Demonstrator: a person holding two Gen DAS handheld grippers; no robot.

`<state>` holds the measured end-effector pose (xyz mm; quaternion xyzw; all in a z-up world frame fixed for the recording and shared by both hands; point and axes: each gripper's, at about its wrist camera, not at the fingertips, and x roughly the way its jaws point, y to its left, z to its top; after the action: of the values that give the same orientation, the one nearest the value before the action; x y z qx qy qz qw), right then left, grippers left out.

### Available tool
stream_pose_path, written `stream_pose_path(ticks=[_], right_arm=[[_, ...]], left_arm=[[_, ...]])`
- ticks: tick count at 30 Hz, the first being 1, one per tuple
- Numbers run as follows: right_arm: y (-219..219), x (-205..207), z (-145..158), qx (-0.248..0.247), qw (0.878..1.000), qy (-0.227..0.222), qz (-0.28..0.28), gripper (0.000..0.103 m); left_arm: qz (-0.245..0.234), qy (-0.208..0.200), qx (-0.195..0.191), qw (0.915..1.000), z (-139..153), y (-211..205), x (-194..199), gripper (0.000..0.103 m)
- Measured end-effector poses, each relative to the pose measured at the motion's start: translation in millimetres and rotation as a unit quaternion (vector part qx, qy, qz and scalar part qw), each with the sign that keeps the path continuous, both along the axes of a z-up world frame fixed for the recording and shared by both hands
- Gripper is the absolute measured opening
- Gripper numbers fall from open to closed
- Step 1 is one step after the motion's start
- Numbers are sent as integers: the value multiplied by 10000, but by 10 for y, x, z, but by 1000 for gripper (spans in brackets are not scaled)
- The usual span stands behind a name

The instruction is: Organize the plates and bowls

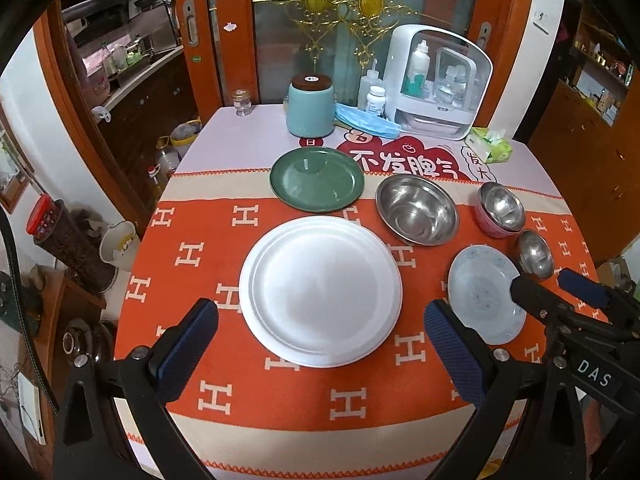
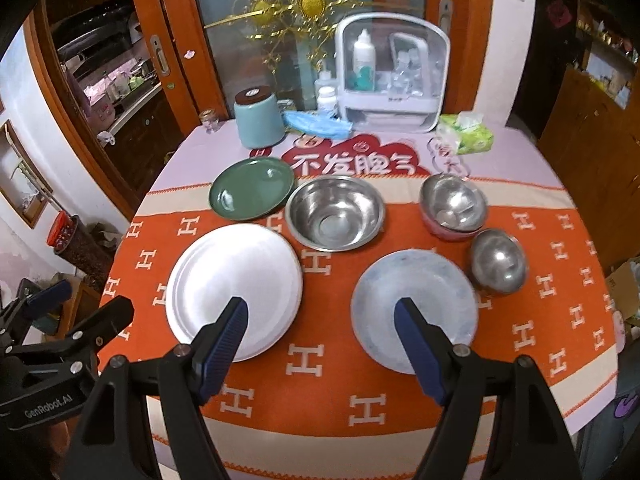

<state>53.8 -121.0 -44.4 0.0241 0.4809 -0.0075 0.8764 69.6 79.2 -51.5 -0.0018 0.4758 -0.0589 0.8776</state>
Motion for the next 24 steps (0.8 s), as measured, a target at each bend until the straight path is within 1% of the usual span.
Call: stream_pose_path(ticks=[6,11,13,15,16,18,21,22,24], right_arm=[[109,279,-306,-51,9995,292,49,76],[152,512,-614,7,9981,591,170,76],[149,615,-738,146,9967,762,241,76],[141,716,-879,249,9950,928,290,75],[129,762,-948,280,9941,1008,286,74],[106,844,-1070,342,9923,1156,286,64],[82,960,-1233,442,9891,1355,366,59],[73,1006,-1291,470,9881,1410,390,59],[73,1074,-1360,583,9859,1497,457,55]], left_arm=[[126,148,214,9996,-248,231,276,102],[216,520,223,9982,-592,524,562,102],[223,647,186,9975,-737,637,665,102],[254,861,150,9958,-917,768,770,102],[264,964,108,9949,-1002,830,819,102],[291,1167,-40,9927,-1187,980,926,101],[308,1507,-282,9877,-1458,1167,1075,99],[330,1656,-411,9848,-1565,1229,1131,98],[344,1795,-611,9812,-1677,1298,1195,95]])
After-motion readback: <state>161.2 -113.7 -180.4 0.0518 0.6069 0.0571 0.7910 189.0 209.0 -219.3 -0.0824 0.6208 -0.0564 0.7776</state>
